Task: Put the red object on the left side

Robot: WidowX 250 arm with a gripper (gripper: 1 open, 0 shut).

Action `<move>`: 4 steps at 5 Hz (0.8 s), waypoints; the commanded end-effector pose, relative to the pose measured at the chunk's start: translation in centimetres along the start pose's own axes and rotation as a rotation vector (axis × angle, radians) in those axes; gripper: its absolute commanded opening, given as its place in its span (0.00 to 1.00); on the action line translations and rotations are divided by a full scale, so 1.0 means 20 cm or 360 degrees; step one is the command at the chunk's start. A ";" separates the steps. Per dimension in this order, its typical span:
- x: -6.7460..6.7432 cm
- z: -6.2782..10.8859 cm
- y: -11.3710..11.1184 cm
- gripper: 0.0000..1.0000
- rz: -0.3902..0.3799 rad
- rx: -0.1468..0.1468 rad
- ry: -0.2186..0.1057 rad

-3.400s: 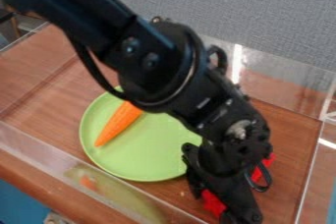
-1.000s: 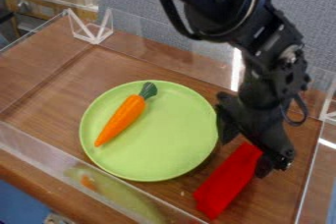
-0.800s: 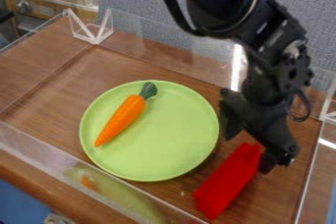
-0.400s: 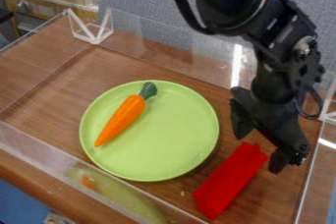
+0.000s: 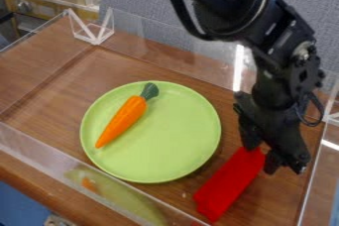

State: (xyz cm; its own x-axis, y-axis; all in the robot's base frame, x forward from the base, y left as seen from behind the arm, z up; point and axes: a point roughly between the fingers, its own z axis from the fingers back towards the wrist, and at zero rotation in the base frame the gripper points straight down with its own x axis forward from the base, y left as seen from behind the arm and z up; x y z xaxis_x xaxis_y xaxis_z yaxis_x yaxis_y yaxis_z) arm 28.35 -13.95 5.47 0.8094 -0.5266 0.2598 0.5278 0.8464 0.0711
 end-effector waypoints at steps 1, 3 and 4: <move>0.01 0.05 0.01 1.00 -0.0047 -0.0013 -0.0081; 0.06 0.13 0.09 1.00 0.0179 0.0091 -0.0066; -0.09 0.06 0.08 1.00 -0.0043 -0.0025 -0.0039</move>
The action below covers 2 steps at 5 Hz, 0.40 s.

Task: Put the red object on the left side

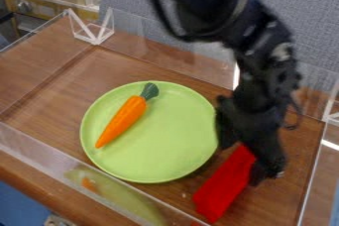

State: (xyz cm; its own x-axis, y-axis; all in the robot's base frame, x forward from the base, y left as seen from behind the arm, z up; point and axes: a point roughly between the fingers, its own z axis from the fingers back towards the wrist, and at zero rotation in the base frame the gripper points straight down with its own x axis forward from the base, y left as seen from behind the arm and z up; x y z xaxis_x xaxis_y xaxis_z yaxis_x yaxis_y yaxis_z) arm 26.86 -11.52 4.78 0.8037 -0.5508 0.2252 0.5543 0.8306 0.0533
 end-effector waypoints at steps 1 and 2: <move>-0.10 -0.02 0.02 1.00 -0.0197 -0.0059 -0.0068; -0.15 -0.02 0.01 1.00 -0.0371 -0.0114 -0.0047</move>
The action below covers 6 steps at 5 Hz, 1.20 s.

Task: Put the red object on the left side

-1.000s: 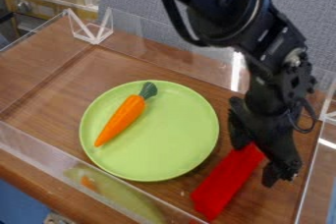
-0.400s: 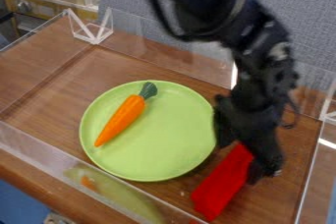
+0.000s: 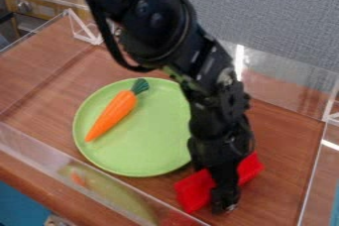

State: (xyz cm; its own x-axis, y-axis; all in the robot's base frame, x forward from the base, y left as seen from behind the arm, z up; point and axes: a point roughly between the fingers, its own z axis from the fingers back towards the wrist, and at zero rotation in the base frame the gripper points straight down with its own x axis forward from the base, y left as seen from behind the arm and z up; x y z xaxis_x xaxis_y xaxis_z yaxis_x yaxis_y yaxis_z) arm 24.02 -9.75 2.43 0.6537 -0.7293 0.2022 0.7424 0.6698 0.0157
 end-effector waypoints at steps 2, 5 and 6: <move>0.04 0.22 -0.11 0.00 -0.0008 0.0016 -0.0083; -0.02 0.21 -0.13 0.00 -0.0108 -0.0078 -0.0047; -0.05 0.18 -0.10 0.00 -0.0068 -0.0100 -0.0036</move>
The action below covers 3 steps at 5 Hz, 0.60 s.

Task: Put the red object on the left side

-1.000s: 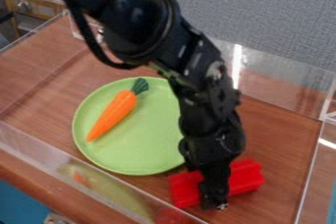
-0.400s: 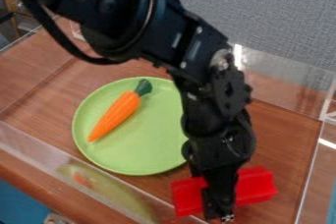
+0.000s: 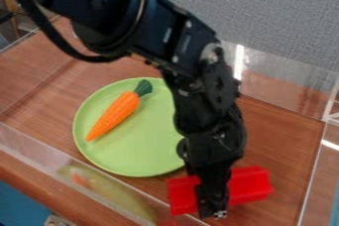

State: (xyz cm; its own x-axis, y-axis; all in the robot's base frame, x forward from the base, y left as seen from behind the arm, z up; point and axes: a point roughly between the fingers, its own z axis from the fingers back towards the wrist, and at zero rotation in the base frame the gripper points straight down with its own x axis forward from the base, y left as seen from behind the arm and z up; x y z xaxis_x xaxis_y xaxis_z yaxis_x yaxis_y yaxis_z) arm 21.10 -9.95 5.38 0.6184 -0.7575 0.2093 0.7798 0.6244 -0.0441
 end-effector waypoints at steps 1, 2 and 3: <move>0.00 -0.02 0.03 0.00 0.0041 -0.0030 -0.0026; 0.06 0.02 -0.03 0.00 -0.0014 -0.0073 -0.0039; 0.12 0.06 -0.09 0.00 -0.0067 -0.0122 -0.0054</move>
State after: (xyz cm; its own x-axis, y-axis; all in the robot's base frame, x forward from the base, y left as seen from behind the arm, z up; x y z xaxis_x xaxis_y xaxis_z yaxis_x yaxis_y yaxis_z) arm 20.36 -12.24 5.78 0.5965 -0.7782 0.1963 0.8026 0.5809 -0.1359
